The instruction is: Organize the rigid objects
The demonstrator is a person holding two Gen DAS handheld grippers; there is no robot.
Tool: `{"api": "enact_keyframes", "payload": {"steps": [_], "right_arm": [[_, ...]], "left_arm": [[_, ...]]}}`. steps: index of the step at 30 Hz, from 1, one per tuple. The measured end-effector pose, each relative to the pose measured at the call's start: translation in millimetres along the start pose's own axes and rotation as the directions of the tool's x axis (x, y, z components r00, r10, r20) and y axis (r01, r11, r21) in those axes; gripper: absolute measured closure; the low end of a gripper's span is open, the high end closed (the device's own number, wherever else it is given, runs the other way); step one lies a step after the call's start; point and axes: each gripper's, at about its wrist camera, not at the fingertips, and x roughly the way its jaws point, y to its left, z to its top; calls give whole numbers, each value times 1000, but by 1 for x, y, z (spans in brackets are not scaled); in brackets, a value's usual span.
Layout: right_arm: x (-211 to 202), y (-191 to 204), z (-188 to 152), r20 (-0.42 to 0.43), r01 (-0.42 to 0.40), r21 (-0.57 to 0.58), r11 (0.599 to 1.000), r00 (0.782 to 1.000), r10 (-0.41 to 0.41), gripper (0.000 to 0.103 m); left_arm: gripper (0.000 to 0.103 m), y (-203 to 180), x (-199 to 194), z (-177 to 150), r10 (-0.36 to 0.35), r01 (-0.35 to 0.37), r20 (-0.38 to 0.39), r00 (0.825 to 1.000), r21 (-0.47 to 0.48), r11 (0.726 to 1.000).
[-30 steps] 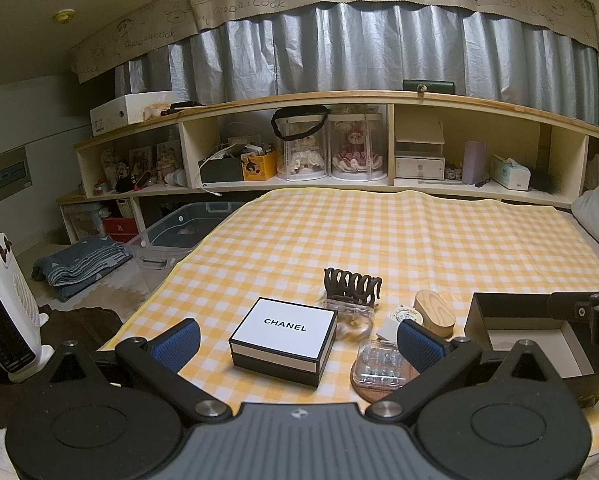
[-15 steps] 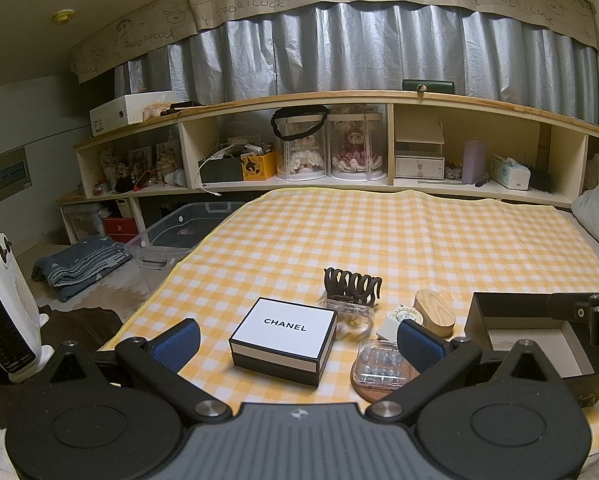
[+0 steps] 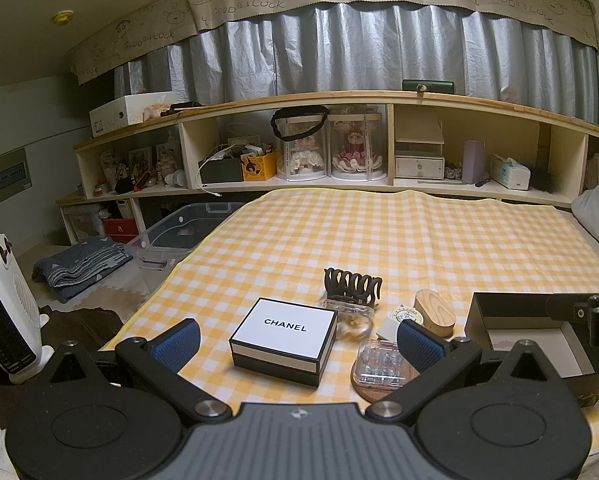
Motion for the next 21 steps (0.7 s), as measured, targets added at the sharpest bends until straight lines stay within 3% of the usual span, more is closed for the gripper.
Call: {"api": "enact_keyframes", "payload": {"steps": [12, 21], "right_arm": [[0, -2, 3, 29, 15, 19, 1000, 999, -15, 0], [-2, -39, 8, 48, 120, 140, 983, 991, -128, 0]], "left_arm": [[0, -1, 1, 2, 10, -11, 14, 1000, 11, 1000], [0, -1, 9, 26, -25, 23, 57, 998, 37, 999]]}}
